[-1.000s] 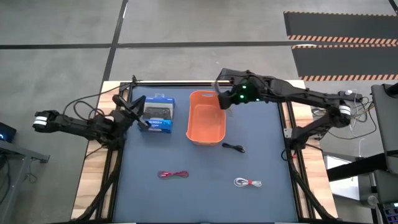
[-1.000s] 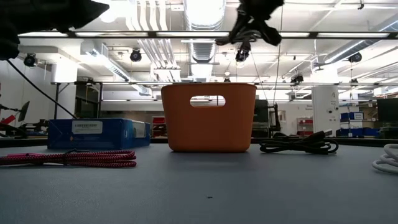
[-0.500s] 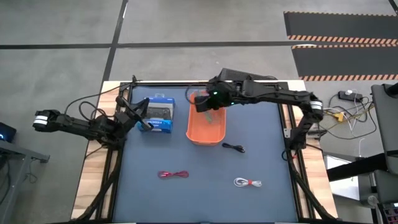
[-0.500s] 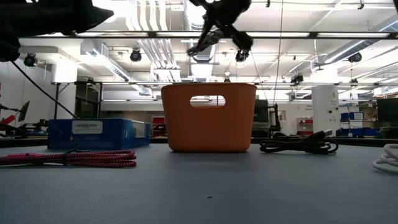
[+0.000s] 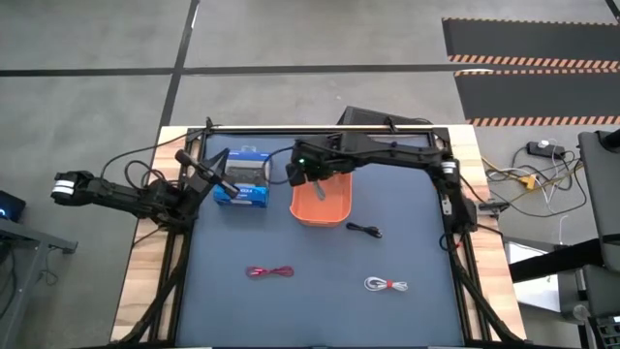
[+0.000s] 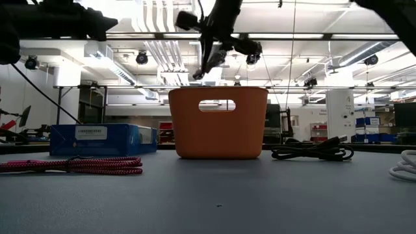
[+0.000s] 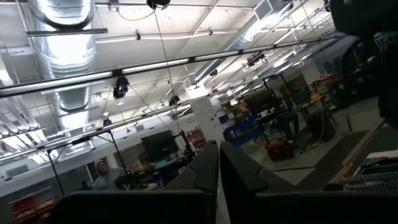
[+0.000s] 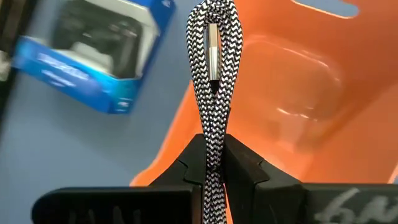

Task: Pick and place USB-C Cables
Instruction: Put the white patterned charger cable into the orange bin, then put the red charger cable into the orange bin

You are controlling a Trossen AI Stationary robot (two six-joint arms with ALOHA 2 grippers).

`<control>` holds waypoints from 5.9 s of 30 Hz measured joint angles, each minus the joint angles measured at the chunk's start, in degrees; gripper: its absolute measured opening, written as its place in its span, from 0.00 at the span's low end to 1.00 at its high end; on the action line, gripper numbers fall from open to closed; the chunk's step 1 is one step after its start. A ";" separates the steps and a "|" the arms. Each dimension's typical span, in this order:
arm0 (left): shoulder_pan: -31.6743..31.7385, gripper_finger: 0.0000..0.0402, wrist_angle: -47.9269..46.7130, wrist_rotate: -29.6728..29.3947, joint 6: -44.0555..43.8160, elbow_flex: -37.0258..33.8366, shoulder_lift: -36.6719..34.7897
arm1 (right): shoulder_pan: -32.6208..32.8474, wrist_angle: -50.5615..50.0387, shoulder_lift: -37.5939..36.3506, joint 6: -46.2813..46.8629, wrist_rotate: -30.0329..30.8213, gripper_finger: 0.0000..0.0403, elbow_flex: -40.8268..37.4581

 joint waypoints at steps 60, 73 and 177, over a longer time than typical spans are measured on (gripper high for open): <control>0.00 0.00 0.42 2.68 6.81 0.07 -0.87 | -3.03 0.77 13.45 3.80 5.43 0.06 -2.88; -0.02 0.00 0.40 2.66 6.81 0.07 -0.85 | -3.07 3.19 13.41 4.63 5.46 0.06 -6.32; -0.11 0.00 -0.23 24.24 -43.41 0.87 8.56 | 6.91 44.84 -34.95 -57.31 7.02 0.14 -54.90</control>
